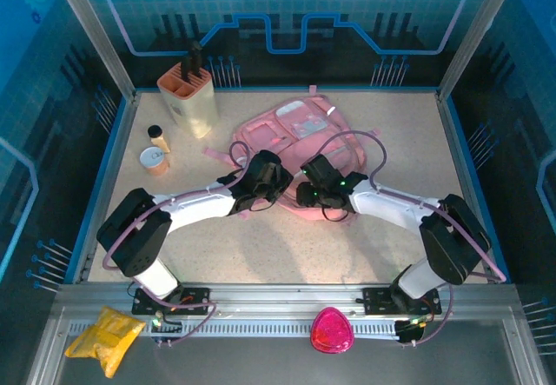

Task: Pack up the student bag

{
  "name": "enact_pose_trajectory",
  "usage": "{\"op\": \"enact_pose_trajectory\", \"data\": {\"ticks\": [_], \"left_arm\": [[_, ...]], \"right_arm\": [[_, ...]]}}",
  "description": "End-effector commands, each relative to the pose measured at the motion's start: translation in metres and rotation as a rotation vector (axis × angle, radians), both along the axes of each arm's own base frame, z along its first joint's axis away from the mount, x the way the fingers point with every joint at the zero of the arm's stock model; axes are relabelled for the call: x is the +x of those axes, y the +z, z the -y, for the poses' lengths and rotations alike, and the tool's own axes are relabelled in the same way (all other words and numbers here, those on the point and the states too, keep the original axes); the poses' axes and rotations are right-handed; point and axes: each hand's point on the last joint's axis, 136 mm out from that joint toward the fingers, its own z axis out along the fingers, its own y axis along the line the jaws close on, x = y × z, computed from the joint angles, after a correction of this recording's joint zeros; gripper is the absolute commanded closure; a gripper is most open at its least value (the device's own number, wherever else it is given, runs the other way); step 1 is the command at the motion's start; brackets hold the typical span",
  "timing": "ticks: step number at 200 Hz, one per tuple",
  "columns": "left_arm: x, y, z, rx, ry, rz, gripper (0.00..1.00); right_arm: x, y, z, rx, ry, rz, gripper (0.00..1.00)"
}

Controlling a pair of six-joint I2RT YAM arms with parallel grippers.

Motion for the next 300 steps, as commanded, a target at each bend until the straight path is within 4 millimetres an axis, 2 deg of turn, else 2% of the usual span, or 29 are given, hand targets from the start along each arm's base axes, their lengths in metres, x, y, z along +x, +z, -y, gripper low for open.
{"op": "enact_pose_trajectory", "data": {"ticks": [1, 61, 108, 128, 159, 191, 219, 261, 276, 300], "left_arm": [[0.012, 0.044, 0.007, -0.062, 0.022, 0.097, 1.0], [0.008, 0.044, 0.006, -0.047, 0.026, 0.098, 1.0], [0.005, 0.044, -0.019, 0.056, 0.072, 0.113, 1.0], [0.006, 0.041, -0.029, 0.077, 0.079, 0.098, 1.0], [0.008, 0.039, -0.037, 0.092, 0.077, 0.097, 1.0], [0.0, 0.035, -0.011, 0.037, 0.007, 0.075, 1.0], [-0.01, 0.029, 0.019, -0.042, -0.024, 0.067, 0.74], [-0.016, 0.025, 0.045, -0.077, -0.031, 0.048, 0.55], [-0.014, 0.019, 0.049, -0.078, -0.014, 0.035, 0.53], [-0.007, 0.01, 0.051, -0.059, 0.019, 0.013, 0.54]], "right_arm": [[0.013, 0.006, -0.01, 0.029, -0.019, 0.022, 0.66], [0.019, -0.004, 0.003, -0.067, -0.036, 0.059, 0.83], [0.014, 0.007, 0.027, -0.195, -0.031, 0.12, 1.0], [0.011, 0.014, 0.047, -0.243, -0.048, 0.146, 1.0], [0.012, 0.02, 0.067, -0.211, -0.056, 0.132, 1.0], [0.012, 0.028, 0.061, -0.183, -0.003, 0.137, 1.0], [0.01, 0.029, 0.051, -0.14, 0.026, 0.13, 1.0], [0.011, 0.023, 0.052, -0.145, 0.024, 0.128, 1.0], [0.011, 0.022, 0.051, -0.137, 0.024, 0.127, 1.0], [0.011, 0.02, 0.051, -0.139, 0.021, 0.125, 1.0]]}}
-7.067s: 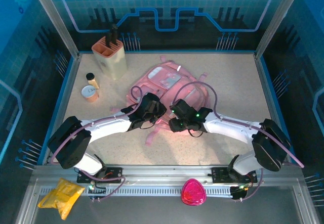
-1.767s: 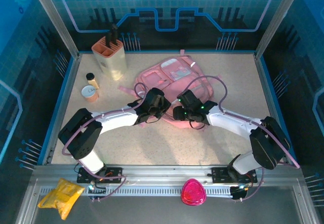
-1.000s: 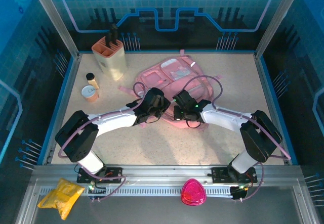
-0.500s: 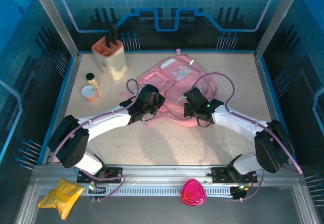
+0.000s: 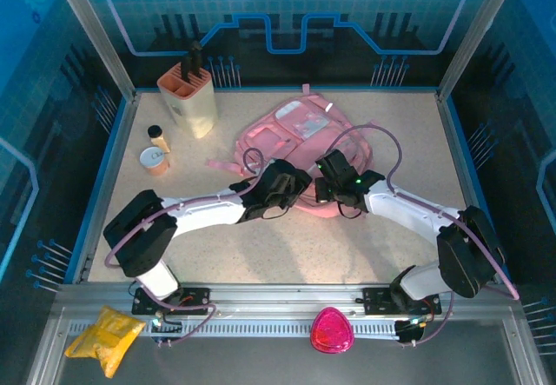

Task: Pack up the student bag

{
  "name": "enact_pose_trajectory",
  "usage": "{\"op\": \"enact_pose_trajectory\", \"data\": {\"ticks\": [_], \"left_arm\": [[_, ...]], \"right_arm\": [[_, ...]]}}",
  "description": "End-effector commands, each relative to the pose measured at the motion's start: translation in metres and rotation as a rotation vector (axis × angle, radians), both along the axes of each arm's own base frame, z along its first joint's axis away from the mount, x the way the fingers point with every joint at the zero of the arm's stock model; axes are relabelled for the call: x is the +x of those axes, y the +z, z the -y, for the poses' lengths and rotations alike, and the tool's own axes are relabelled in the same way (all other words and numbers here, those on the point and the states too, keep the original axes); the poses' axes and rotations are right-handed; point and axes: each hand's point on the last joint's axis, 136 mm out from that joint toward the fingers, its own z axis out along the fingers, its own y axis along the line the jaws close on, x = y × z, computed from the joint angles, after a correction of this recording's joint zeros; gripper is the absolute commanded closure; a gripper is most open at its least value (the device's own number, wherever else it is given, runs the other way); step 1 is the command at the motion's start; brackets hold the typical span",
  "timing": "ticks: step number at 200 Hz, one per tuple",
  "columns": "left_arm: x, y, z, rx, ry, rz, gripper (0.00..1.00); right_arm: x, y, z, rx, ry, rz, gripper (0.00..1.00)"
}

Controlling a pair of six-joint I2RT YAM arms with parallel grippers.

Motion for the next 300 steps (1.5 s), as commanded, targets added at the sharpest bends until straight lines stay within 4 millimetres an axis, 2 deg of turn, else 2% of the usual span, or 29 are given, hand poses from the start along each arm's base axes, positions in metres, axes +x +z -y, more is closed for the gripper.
{"op": "enact_pose_trajectory", "data": {"ticks": [1, 29, 98, 130, 133, 140, 166, 182, 212, 224, 263, 266, 271, 286, 300], "left_arm": [[0.013, 0.005, 0.007, -0.018, 0.054, 0.005, 0.55], [0.026, 0.005, 0.005, 0.008, 0.101, 0.031, 0.64], [0.036, -0.01, -0.014, 0.101, 0.156, 0.008, 1.0], [0.031, -0.007, -0.036, 0.143, 0.163, 0.009, 1.0], [0.031, -0.007, -0.039, 0.145, 0.164, 0.009, 1.0], [0.029, -0.006, -0.045, 0.152, 0.164, 0.01, 1.0], [0.025, -0.001, -0.075, 0.223, 0.148, 0.015, 1.0], [0.022, 0.003, -0.097, 0.281, 0.139, 0.016, 1.0], [0.029, 0.01, -0.13, 0.301, 0.106, 0.036, 1.0], [0.033, 0.011, -0.147, 0.334, 0.106, 0.028, 1.0], [0.068, 0.027, -0.166, 0.396, 0.02, 0.071, 1.0], [0.07, 0.028, -0.167, 0.405, 0.019, 0.079, 1.0], [0.073, 0.031, -0.169, 0.417, 0.018, 0.088, 1.0], [0.077, 0.034, -0.174, 0.408, 0.006, 0.089, 0.84], [0.071, 0.036, -0.177, 0.381, -0.002, 0.079, 0.73]], "right_arm": [[0.0, -0.001, -0.003, 0.018, 0.012, 0.005, 1.0], [-0.001, -0.002, -0.004, 0.026, 0.019, 0.005, 1.0], [0.004, -0.002, 0.01, -0.012, -0.008, 0.016, 1.0], [0.01, 0.001, 0.034, -0.054, -0.076, 0.028, 1.0], [0.006, -0.006, 0.04, -0.069, -0.087, 0.013, 1.0], [0.007, -0.007, 0.047, -0.073, -0.104, 0.012, 1.0], [0.015, -0.002, 0.065, -0.082, -0.156, 0.018, 1.0], [0.015, -0.002, 0.069, -0.096, -0.154, 0.017, 1.0], [0.002, -0.009, 0.057, -0.072, -0.097, -0.019, 1.0], [-0.008, -0.009, 0.044, -0.055, -0.052, -0.027, 1.0], [-0.04, -0.006, -0.032, 0.016, 0.135, -0.047, 1.0], [-0.036, 0.003, -0.042, 0.04, 0.144, -0.03, 1.0], [-0.036, 0.006, -0.051, 0.056, 0.156, -0.028, 1.0], [-0.035, 0.011, -0.07, 0.078, 0.183, -0.018, 1.0], [-0.035, 0.012, -0.077, 0.103, 0.193, -0.018, 1.0]]}}
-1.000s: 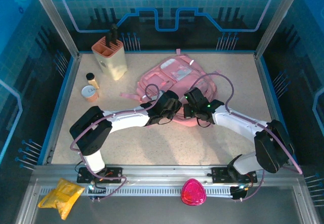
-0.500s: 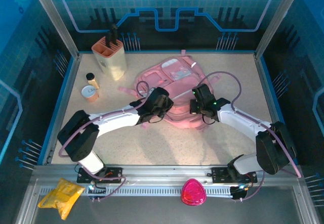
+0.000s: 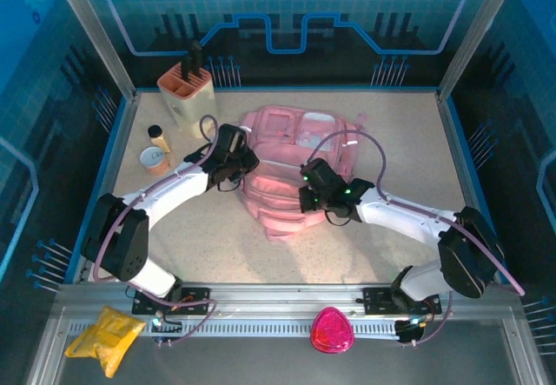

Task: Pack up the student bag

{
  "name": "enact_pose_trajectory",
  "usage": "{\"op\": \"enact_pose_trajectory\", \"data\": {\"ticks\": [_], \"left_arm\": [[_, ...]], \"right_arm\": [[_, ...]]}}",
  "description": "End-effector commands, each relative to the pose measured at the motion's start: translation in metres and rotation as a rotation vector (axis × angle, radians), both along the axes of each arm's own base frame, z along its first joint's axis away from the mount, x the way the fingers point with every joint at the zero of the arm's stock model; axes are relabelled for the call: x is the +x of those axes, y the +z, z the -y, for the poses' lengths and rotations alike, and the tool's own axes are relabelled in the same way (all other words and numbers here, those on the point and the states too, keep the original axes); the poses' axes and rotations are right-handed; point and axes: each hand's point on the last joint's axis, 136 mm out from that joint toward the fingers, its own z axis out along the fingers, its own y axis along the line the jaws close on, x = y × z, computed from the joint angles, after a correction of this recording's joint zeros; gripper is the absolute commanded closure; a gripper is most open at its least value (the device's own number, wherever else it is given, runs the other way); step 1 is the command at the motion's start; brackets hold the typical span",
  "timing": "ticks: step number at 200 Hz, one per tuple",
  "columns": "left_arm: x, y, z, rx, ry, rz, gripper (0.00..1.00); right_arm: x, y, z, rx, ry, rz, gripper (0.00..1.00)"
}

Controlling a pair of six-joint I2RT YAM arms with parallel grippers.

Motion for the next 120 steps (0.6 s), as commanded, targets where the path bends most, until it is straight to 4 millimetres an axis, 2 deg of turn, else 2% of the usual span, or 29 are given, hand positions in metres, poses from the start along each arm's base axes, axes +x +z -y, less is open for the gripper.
{"op": "enact_pose_trajectory", "data": {"ticks": [1, 22, 43, 65, 87, 120], "left_arm": [[0.011, 0.018, -0.018, 0.029, 0.004, 0.05, 0.72], [-0.01, 0.021, -0.013, -0.046, 0.009, 0.052, 0.55], [-0.035, 0.017, -0.004, -0.132, 0.05, 0.021, 0.47], [-0.056, 0.014, 0.017, -0.227, 0.111, 0.031, 0.43], [-0.068, 0.01, 0.04, -0.27, 0.146, 0.02, 0.42], [-0.066, 0.002, 0.081, -0.33, 0.14, 0.002, 0.39]], "right_arm": [[-0.006, 0.003, -0.014, 0.032, 0.01, -0.038, 1.0], [-0.006, -0.001, -0.015, 0.028, 0.017, -0.04, 1.0], [-0.007, -0.004, -0.015, 0.028, 0.027, -0.042, 1.0], [-0.009, -0.007, -0.011, 0.019, 0.021, -0.042, 1.0], [-0.01, -0.005, -0.009, 0.023, 0.018, -0.032, 1.0], [-0.009, -0.005, -0.01, 0.031, 0.02, -0.03, 1.0]]}}
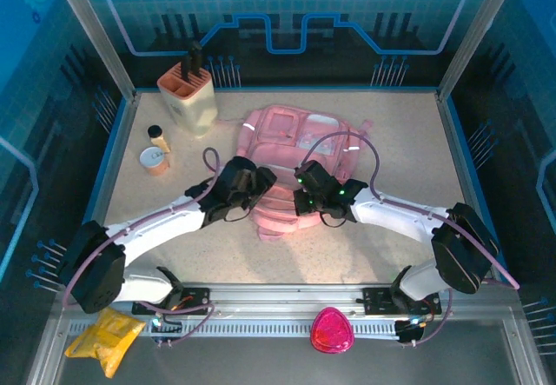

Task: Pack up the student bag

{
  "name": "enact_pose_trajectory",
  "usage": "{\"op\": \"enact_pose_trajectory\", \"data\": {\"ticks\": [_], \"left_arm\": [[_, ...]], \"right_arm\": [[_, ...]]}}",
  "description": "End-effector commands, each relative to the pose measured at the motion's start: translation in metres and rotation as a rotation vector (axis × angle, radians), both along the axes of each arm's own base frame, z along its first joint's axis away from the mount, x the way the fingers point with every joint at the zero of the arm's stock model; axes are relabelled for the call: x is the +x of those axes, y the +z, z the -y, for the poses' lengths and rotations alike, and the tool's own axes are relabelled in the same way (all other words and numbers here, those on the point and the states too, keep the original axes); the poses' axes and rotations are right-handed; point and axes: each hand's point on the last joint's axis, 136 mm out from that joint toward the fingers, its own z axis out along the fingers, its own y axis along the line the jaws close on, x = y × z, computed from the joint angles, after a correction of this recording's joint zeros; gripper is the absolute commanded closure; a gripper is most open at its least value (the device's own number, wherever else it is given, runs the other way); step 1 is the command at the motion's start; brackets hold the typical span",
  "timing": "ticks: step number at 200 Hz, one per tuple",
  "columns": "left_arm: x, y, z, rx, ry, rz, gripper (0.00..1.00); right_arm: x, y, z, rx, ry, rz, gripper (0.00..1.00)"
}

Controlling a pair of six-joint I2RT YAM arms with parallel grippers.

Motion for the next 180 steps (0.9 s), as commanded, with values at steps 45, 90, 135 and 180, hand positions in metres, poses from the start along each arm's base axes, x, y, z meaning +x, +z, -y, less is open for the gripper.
{"op": "enact_pose_trajectory", "data": {"ticks": [45, 90, 135, 180], "left_arm": [[0.033, -0.019, 0.042, -0.049, 0.123, -0.026, 0.48], [0.042, -0.047, 0.029, 0.042, 0.222, -0.055, 0.81], [0.046, -0.05, 0.001, 0.142, 0.263, -0.06, 1.0], [0.047, -0.042, -0.033, 0.237, 0.293, -0.05, 1.0]], "right_arm": [[-0.002, 0.001, -0.001, 0.014, 0.0, 0.005, 1.0], [0.003, 0.001, 0.008, -0.021, -0.01, 0.018, 1.0], [0.012, 0.002, 0.038, -0.055, -0.069, 0.021, 1.0], [0.028, 0.01, 0.067, -0.098, -0.124, 0.028, 1.0]]}}
